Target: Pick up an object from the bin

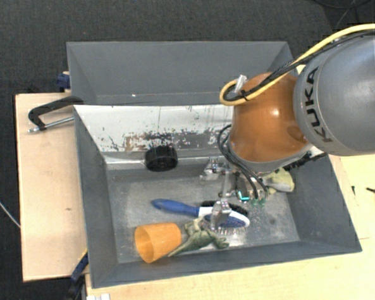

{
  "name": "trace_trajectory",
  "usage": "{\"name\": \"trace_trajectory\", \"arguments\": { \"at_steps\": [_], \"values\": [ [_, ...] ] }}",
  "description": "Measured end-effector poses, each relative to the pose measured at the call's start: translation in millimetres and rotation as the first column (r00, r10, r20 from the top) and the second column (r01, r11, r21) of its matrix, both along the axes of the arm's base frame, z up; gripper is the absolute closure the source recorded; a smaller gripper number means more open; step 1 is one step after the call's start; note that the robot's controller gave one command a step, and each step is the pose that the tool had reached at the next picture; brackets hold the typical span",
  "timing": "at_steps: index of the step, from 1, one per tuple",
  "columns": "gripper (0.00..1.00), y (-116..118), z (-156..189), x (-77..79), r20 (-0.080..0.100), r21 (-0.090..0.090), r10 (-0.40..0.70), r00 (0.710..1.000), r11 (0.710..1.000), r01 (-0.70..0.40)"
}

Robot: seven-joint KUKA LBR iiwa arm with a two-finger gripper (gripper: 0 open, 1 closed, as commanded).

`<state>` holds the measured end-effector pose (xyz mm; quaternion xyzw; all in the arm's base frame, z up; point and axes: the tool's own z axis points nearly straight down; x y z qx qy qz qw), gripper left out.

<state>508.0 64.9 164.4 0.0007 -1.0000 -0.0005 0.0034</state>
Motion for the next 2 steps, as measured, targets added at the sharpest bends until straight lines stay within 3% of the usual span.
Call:
{"name": "trace_trajectory", "arguments": {
  "at_steps": [1,2],
  "values": [
    [0.00,-12.4,-74.7,11.8,0.007,-0.002,-0.257,0.966,0.966,0.257],
    [1.00,-8.8,-77.3,6.3,-0.018,-0.004,-0.252,0.967,0.968,0.252]
  ]
}}
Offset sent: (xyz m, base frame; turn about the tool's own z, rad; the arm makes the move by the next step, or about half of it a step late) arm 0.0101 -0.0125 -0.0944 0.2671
